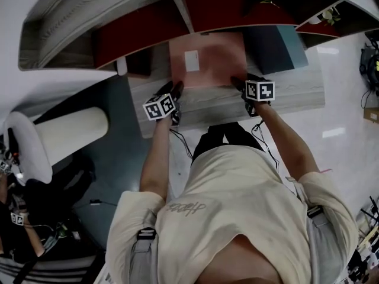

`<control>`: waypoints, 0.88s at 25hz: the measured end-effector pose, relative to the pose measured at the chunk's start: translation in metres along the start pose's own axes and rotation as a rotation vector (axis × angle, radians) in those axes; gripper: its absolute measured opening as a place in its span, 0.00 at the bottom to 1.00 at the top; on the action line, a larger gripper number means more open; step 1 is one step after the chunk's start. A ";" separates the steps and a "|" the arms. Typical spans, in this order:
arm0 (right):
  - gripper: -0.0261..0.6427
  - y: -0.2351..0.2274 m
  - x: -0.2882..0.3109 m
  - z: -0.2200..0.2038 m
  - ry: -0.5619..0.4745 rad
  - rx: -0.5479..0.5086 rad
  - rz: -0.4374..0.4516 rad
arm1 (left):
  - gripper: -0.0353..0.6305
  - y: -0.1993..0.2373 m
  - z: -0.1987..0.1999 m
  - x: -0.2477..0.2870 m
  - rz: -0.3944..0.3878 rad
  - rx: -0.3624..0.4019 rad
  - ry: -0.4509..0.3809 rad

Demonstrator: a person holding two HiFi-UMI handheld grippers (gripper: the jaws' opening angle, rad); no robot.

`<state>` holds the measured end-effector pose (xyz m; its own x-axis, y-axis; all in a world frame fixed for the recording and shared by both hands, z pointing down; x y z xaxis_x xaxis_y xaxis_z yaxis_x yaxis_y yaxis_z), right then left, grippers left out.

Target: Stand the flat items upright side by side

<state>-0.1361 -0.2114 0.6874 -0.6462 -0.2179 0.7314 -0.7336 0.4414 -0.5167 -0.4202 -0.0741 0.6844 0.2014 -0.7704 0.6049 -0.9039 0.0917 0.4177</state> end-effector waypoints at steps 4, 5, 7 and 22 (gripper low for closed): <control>0.53 0.006 -0.002 -0.009 0.028 0.014 -0.022 | 0.38 0.003 -0.004 -0.005 0.008 0.003 -0.002; 0.53 0.007 -0.003 -0.013 0.033 0.017 -0.022 | 0.38 0.003 -0.006 -0.007 0.009 0.004 -0.001; 0.52 0.011 -0.007 -0.025 0.045 0.017 -0.017 | 0.38 0.004 -0.010 -0.013 0.011 0.005 0.001; 0.46 0.062 -0.047 -0.146 0.258 0.026 0.064 | 0.36 0.030 -0.036 -0.057 0.054 0.016 -0.022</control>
<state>-0.1204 -0.0462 0.6858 -0.6190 0.0407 0.7844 -0.7003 0.4235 -0.5746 -0.4450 -0.0048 0.6870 0.1444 -0.7784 0.6110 -0.9193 0.1229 0.3738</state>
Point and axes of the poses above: the fingertips, and each gripper's own axes: x forward along the fingers, y to its left, z out of its top, the point moved 5 cm from there along -x, backward along the fingers, and after that the axes turned 7 degrees about x, right-handed, at the moved point
